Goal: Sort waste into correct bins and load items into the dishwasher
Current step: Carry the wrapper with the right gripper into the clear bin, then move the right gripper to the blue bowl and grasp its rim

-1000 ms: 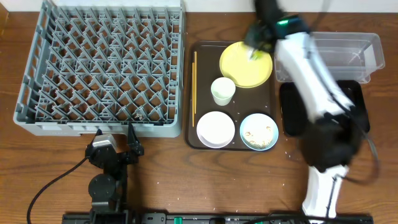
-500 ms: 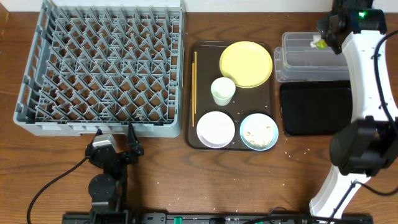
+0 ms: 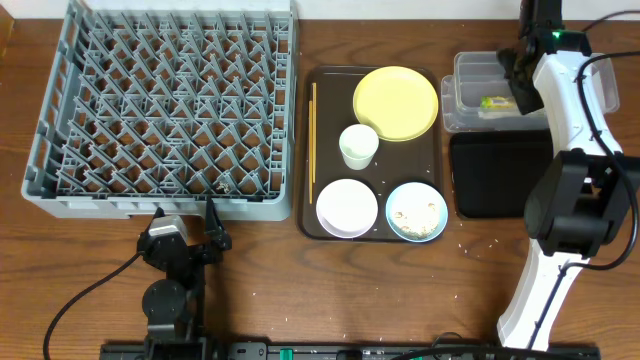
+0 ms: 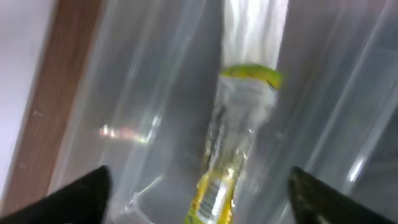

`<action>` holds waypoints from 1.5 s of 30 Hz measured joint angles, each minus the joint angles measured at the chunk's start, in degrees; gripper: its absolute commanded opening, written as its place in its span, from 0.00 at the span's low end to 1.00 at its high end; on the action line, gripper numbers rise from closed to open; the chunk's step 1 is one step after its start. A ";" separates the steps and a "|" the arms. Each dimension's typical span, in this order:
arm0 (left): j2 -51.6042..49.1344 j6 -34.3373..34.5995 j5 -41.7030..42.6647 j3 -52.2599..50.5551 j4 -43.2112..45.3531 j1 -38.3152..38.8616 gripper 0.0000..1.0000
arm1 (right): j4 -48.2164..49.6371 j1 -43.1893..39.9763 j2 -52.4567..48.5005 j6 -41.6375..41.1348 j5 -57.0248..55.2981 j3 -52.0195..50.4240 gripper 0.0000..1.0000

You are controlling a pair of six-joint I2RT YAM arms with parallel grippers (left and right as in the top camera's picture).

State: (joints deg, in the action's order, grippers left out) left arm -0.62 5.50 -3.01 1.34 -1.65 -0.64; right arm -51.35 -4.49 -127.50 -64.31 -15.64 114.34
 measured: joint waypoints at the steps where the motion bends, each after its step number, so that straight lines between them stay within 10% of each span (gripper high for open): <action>1: 0.00 0.00 0.02 0.00 0.00 0.00 0.89 | 0.74 0.00 0.17 1.95 0.20 0.02 0.99; 10: 0.00 0.00 0.02 0.00 0.00 0.00 0.89 | 0.00 0.31 11.17 27.02 11.85 -0.11 0.91; 20: 0.00 0.00 0.02 0.00 0.00 0.00 0.89 | -23.78 12.22 28.39 45.53 27.85 1.01 0.86; 29: 0.00 0.00 0.02 0.00 0.00 0.00 0.89 | -29.77 22.71 25.38 45.59 27.30 -10.75 0.72; 45: 0.00 0.00 0.02 0.00 0.00 0.00 0.89 | -4.04 33.03 24.98 27.98 22.10 -39.06 0.48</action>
State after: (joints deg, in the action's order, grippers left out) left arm -0.62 5.50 -2.98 1.34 -1.65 -0.64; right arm -55.40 28.53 -102.52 -36.34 6.46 75.29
